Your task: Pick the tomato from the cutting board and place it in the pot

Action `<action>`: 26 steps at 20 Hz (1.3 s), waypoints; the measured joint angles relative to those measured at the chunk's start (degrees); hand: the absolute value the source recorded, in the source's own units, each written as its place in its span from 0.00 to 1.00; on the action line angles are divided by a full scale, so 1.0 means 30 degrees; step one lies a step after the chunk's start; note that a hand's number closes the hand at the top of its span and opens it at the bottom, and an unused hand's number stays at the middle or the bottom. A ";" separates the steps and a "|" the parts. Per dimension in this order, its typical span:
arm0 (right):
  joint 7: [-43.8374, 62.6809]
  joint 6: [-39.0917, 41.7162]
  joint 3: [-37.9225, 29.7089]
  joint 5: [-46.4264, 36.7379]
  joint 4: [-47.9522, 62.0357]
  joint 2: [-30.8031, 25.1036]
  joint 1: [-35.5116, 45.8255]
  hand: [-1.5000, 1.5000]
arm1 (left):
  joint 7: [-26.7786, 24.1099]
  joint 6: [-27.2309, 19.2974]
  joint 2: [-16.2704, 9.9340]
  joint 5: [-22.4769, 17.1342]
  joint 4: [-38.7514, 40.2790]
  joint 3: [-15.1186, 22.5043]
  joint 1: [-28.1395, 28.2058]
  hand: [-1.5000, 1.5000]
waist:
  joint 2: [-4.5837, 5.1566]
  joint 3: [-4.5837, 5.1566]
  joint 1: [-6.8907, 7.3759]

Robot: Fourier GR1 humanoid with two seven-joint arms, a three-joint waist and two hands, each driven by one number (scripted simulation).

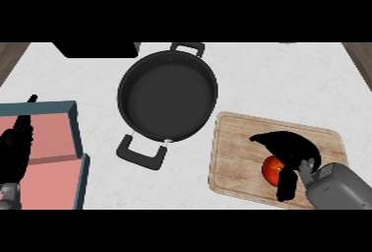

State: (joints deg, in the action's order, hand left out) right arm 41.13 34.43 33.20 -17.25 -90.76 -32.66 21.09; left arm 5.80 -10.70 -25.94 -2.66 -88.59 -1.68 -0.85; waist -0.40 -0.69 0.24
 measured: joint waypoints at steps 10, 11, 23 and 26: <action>-0.3104 -0.0198 -0.0284 -0.2582 0.1028 0.0510 0.0056 1.00 | -0.0020 0.0540 0.0346 0.0348 -0.0046 -0.0499 0.0073 0.50 | -0.0100 0.0097 -0.0023; -0.2353 -0.0326 -0.0086 -0.2790 0.0666 0.1111 0.0025 1.00 | -0.0048 0.0692 0.0299 0.0235 -0.0078 -0.0602 0.0176 0.50 | -0.0138 0.0131 -0.0046; 0.4672 -0.5770 0.5458 -0.4576 0.2334 1.0119 0.5242 1.00 | 0.0339 0.1190 0.0688 0.0427 0.0024 0.0356 -0.1328 0.50 | 0.0222 0.0146 0.1856; 0.5637 -0.7141 0.6312 -0.5004 0.2934 1.0440 0.7217 1.00 | 0.0466 0.1069 0.0816 0.0640 0.0228 0.0490 -0.1588 0.50 | 0.0170 0.0135 0.1908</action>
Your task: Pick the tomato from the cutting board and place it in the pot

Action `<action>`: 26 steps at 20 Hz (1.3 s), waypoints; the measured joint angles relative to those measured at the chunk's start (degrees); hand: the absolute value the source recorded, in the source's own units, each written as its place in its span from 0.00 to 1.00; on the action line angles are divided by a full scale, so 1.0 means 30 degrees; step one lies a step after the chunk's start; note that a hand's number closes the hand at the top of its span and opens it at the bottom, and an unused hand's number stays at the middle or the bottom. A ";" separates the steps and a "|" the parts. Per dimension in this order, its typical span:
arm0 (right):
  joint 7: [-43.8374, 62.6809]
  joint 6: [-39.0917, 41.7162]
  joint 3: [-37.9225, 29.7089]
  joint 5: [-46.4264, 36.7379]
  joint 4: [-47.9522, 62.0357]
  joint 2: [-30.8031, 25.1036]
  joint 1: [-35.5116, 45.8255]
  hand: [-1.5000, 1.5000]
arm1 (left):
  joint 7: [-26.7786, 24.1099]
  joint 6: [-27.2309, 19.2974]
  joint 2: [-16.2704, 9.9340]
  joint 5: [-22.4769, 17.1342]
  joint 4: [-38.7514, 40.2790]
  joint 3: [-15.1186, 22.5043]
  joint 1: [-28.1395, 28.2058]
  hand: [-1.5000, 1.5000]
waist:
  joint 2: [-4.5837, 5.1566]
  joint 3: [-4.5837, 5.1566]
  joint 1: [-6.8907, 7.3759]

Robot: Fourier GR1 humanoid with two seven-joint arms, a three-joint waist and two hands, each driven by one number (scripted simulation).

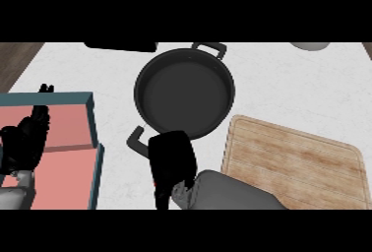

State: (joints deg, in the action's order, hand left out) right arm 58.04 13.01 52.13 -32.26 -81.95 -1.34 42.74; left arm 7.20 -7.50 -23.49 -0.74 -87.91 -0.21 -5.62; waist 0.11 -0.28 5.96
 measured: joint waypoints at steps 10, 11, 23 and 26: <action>0.2416 -0.2853 0.0429 -0.3669 0.0493 0.0161 0.6710 1.00 | 0.0240 0.0021 0.0045 0.0123 0.0387 -0.0051 -0.0145 0.50 | -0.0295 0.0025 -0.0278; 0.2572 -0.3120 0.0249 -0.3750 0.0507 0.0159 0.7167 1.00 | 0.0241 0.0016 0.0068 0.0142 0.0399 -0.0045 -0.0184 0.50 | -0.0281 0.0023 -0.0275; 0.2890 -0.6298 -0.2058 -0.4202 0.2901 0.0187 1.0861 1.00 | 0.0123 0.0043 0.0060 0.0258 0.0651 -0.0350 -0.0312 0.50 | -0.0062 0.0009 -0.0563; 0.2458 -0.7163 -0.2757 -0.4195 0.4043 0.0218 1.1315 1.00 | -0.0114 0.0046 0.0049 0.0241 0.0659 -0.0541 -0.0130 0.50 | -0.0023 -0.0003 -0.0670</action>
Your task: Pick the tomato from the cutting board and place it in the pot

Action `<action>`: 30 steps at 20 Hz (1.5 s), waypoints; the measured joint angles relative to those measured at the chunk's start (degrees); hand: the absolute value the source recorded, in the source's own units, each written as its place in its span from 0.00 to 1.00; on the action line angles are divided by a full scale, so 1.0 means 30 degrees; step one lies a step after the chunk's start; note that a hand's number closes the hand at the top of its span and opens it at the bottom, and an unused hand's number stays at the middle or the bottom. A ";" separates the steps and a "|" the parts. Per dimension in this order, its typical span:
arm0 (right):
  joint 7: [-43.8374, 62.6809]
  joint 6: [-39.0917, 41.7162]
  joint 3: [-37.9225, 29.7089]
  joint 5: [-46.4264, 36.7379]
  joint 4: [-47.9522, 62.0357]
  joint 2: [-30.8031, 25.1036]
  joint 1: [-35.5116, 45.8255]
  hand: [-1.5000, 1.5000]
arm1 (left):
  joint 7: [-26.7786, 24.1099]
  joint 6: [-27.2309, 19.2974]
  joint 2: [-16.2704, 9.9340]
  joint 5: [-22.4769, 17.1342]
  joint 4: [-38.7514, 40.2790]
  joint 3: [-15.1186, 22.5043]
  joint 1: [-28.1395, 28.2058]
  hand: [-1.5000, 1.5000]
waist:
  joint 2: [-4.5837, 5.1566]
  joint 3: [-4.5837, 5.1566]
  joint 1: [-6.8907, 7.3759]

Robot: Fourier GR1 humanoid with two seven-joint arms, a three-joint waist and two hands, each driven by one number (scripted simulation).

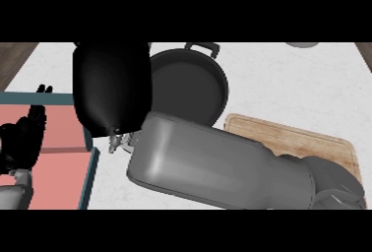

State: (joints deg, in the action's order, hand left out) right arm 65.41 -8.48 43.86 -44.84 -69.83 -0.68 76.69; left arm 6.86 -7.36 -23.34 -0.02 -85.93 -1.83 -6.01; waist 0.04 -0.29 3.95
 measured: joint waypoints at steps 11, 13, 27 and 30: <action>-0.3327 -0.3398 -0.2396 0.1038 0.6513 0.0132 0.1065 1.00 | -0.0358 0.0119 0.0042 0.0061 -0.0544 -0.0346 0.0616 0.50 | 0.0167 -0.0040 -0.0145; -0.3914 -0.3972 -0.2556 0.1476 0.7724 0.0164 0.1170 1.00 | -0.0491 0.0219 0.0059 0.0027 -0.0535 -0.0395 0.0659 0.50 | 0.0200 -0.0037 -0.0072; -0.9254 -0.6886 -0.4684 0.4639 1.4197 0.0224 0.0917 0.00 | 0.0037 0.0479 0.0297 0.0274 -0.0697 -0.0108 -0.0125 0.50 | 0.0600 -0.0030 0.0675; -1.0492 -0.7234 -0.5381 0.5642 1.4759 0.0225 0.0893 0.00 | 0.0000 0.0626 0.0309 0.0251 -0.0724 -0.0061 -0.0198 0.50 | 0.0666 -0.0023 0.0869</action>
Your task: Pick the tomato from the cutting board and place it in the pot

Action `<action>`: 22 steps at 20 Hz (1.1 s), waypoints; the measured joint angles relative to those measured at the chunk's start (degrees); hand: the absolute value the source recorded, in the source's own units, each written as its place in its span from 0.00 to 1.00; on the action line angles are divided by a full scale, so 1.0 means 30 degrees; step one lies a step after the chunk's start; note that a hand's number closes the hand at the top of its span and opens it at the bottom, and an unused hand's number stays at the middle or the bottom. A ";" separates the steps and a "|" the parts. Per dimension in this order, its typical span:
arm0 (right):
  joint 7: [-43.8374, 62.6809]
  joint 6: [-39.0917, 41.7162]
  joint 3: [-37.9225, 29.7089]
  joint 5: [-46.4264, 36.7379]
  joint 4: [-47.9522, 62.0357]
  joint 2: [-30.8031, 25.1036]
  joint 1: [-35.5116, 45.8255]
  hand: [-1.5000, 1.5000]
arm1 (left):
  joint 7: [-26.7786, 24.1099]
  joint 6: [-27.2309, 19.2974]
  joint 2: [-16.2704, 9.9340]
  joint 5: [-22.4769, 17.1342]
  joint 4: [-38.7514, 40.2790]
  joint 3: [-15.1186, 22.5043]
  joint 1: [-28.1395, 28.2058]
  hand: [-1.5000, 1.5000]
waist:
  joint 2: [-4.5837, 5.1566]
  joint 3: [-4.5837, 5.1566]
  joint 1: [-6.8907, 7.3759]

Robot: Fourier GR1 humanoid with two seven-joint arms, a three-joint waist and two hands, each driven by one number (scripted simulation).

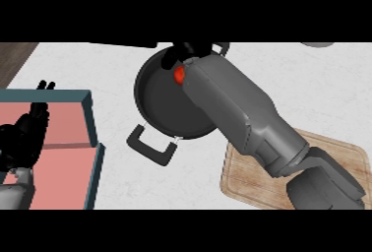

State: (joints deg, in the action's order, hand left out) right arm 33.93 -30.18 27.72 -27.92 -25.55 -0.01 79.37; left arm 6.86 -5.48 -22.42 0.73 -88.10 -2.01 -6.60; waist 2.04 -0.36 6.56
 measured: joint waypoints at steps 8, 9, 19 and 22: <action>-0.3666 -0.2995 -0.1492 0.1942 -0.0280 0.0004 -0.0130 0.00 | 0.0014 -0.0007 0.0144 0.0168 0.0185 0.0020 -0.0237 0.50 | -0.0004 -0.0032 0.0006; -0.4111 -0.3721 -0.1760 0.2267 -0.0574 -0.0003 -0.0213 0.00 | 0.0089 0.0001 0.0176 0.0179 0.0090 0.0071 -0.0250 0.50 | -0.0013 -0.0029 0.0060; -0.7826 -0.5072 -0.3758 0.7049 -0.2759 0.0001 -0.1204 0.00 | -0.0365 -0.0213 0.0343 0.0287 0.0075 -0.0400 0.0595 0.50 | -0.0382 -0.0075 -0.0606; -0.8841 -0.4455 -0.3882 0.8398 -0.3459 0.0002 -0.1976 0.00 | -0.0222 -0.0197 0.0240 0.0314 0.0187 -0.0652 0.0733 0.50 | -0.0489 -0.0064 -0.0991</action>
State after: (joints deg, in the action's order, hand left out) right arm 7.41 -43.55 16.07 -2.72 -35.93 0.00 73.44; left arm 6.19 -6.07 -21.70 1.68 -87.54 -3.97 -4.40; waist 0.57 -0.55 3.59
